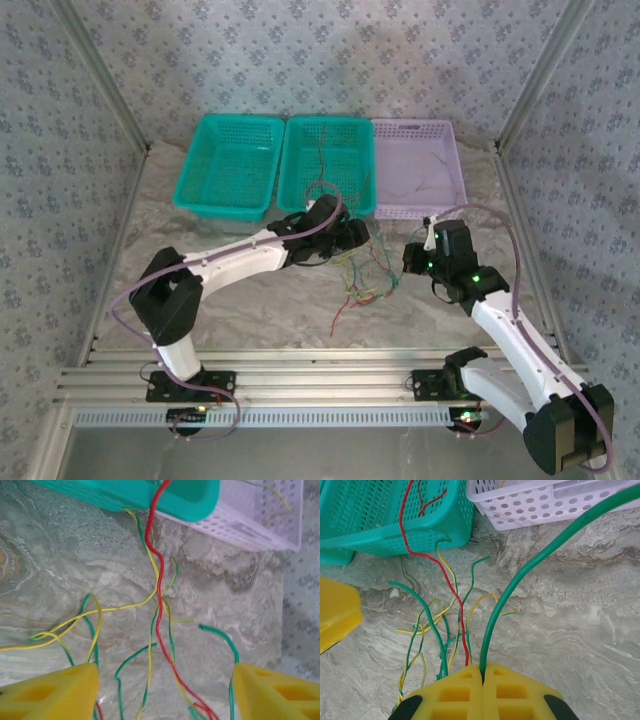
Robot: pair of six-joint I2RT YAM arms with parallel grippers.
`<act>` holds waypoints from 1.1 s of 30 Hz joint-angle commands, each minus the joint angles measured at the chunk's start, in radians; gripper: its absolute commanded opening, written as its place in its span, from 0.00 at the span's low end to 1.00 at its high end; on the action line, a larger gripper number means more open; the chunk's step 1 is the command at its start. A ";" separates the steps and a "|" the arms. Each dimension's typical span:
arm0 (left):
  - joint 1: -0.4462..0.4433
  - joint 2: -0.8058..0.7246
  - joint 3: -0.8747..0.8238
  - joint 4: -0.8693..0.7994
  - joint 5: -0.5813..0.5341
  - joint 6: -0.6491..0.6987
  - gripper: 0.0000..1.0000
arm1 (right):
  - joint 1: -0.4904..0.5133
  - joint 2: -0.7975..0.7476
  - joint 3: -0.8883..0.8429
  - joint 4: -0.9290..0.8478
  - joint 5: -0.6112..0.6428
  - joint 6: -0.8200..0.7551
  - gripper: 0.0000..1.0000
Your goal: Untangle the cables
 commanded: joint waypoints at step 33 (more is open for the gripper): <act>0.027 0.231 0.025 0.361 -0.146 -0.183 0.38 | 0.006 -0.040 -0.034 0.055 -0.042 -0.007 0.00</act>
